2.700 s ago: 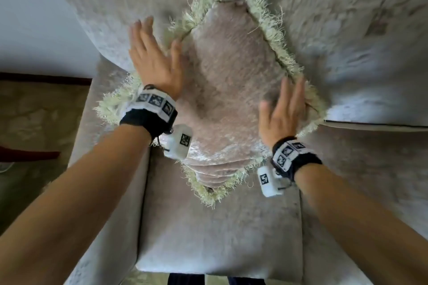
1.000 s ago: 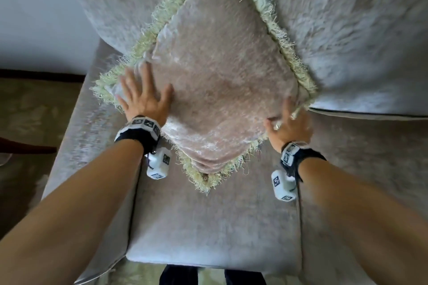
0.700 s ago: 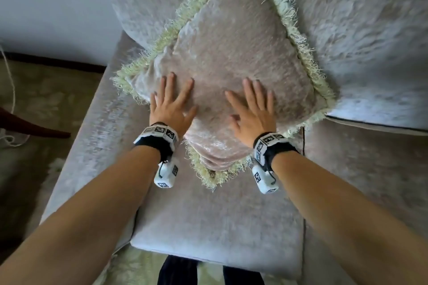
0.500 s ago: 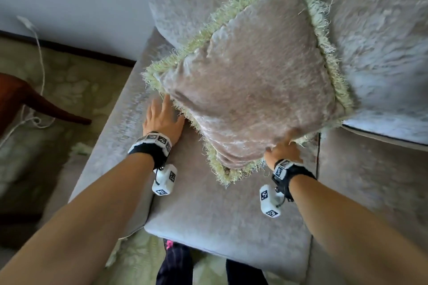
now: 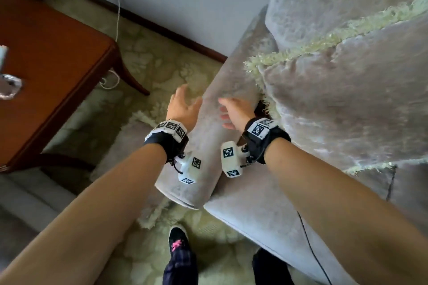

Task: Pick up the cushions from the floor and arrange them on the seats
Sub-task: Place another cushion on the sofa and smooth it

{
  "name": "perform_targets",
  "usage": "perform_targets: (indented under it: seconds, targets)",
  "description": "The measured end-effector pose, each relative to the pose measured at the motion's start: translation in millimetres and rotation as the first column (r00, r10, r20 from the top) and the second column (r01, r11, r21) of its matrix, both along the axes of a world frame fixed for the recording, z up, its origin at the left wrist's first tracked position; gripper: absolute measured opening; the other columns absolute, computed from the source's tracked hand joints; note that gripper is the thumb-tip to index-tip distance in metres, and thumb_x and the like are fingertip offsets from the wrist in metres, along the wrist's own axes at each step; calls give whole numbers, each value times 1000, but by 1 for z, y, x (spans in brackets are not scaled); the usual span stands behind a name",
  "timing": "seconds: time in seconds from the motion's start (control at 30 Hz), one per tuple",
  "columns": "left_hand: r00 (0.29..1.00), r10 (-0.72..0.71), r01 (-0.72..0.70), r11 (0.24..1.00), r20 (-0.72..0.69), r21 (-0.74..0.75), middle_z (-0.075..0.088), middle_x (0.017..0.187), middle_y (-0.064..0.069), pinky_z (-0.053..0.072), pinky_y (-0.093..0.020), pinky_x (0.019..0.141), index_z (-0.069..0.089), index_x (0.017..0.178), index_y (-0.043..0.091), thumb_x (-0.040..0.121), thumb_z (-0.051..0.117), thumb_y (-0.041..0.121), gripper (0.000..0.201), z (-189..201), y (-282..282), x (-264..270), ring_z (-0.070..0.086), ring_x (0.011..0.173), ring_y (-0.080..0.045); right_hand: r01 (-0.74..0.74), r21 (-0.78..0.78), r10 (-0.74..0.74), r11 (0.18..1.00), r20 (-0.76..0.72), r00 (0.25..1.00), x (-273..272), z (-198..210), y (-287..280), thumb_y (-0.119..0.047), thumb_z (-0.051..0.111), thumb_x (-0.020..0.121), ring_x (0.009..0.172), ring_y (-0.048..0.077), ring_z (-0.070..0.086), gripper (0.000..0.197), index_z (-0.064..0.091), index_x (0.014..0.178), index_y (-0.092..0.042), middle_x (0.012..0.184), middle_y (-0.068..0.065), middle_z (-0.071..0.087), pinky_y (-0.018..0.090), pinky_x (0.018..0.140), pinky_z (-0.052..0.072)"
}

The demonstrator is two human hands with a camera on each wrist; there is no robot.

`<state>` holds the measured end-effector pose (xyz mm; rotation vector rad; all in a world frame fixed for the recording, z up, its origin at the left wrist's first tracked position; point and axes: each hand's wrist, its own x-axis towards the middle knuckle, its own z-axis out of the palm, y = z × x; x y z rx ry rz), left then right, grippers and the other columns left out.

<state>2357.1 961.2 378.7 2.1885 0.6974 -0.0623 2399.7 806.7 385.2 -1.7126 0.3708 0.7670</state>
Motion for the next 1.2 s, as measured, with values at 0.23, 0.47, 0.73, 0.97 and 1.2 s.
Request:
perform_targets:
  seconds: [0.23,0.47,0.73,0.97,1.2]
  targets:
    - [870,362,-414,905,-334,-98,58,131,-6,39,-27,90,52,134,17,89,58,45,54,-47,209,-108,55,118,-26,-195,-48,192,980,-64,979,-63,-21,182,-39,67,87,88,25,71,17,54,80,-30,85,-2,65,44,77,59]
    - [736,469,-620,756,-488,-210,58,131,-19,44,-34,96,57,127,1,97,52,31,43,-160,310,-206,53,122,-35,-238,-150,192,960,-270,944,-129,-132,284,-39,66,86,85,25,64,22,57,90,-20,85,4,61,47,84,58]
    - [517,562,-849,433,-646,-304,54,106,-7,47,-37,80,52,133,2,92,53,34,52,-343,336,-292,54,90,-23,-208,-268,87,941,-403,911,-192,-305,345,-54,56,87,100,33,62,50,61,113,-11,103,9,61,45,95,50]
    - [431,622,-901,261,-654,-346,65,119,-9,50,-45,95,60,119,14,62,64,60,73,-476,344,-312,63,103,-32,-274,-236,135,932,-476,869,-202,-420,350,-41,20,107,139,30,39,56,29,152,-8,155,12,33,37,100,36]
    - [464,533,-870,123,-708,-477,68,110,-7,52,-50,92,55,123,22,70,76,52,65,-522,328,-311,67,96,-30,36,-43,-54,998,-613,788,-228,-489,342,-68,49,89,81,23,72,63,66,118,-15,91,7,76,34,73,54]
